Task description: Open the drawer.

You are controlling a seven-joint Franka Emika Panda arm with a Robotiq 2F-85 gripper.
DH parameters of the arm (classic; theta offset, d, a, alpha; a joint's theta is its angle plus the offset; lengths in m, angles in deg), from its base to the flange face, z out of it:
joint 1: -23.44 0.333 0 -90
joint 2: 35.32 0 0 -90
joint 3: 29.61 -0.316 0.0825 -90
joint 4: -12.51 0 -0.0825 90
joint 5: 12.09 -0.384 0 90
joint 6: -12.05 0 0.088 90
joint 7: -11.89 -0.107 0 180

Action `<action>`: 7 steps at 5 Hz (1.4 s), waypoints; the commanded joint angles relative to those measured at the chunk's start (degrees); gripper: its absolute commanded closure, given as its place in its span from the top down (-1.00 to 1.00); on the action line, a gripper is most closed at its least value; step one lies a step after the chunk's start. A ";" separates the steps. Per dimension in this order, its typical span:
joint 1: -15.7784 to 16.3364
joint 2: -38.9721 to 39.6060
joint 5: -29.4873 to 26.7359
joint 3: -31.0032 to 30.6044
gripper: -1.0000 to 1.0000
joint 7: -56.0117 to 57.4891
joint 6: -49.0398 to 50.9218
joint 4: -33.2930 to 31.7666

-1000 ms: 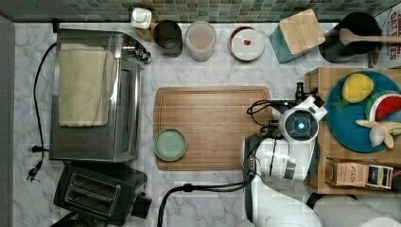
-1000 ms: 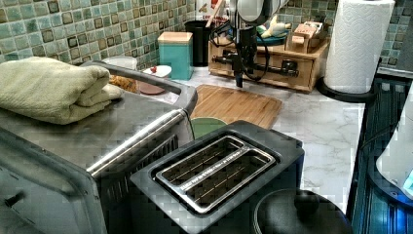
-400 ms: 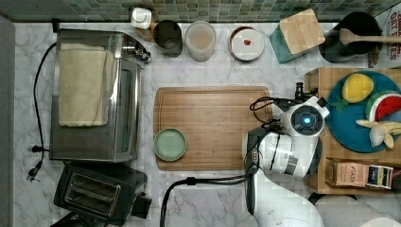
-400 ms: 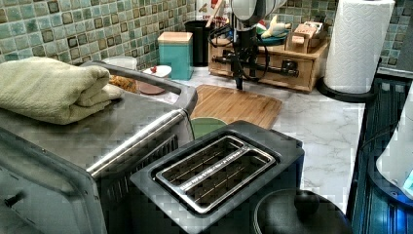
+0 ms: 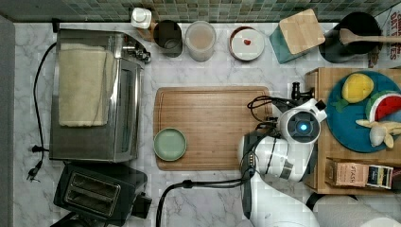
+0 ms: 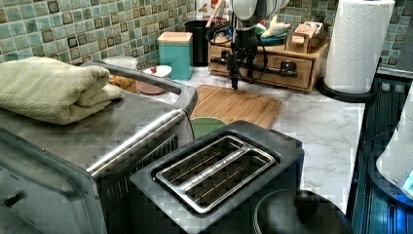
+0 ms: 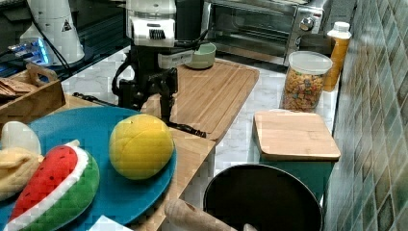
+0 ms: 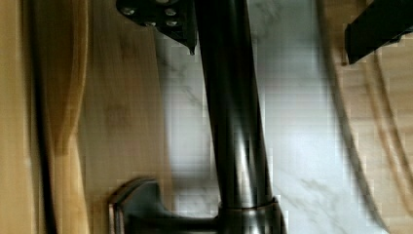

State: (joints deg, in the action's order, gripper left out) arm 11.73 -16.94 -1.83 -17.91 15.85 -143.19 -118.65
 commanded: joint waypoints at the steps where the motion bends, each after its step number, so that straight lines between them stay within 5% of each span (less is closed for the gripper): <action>1: 15.93 -6.48 0.73 -10.20 1.00 -10.56 2.06 -6.30; 3: 20.75 -8.33 -2.77 -11.02 1.00 -15.86 6.39 -5.07; 7: 21.15 -9.98 1.05 -12.80 1.00 -22.77 -0.50 -6.38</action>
State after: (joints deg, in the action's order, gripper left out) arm 26.53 -23.17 -0.52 -24.88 -3.60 -141.29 -125.81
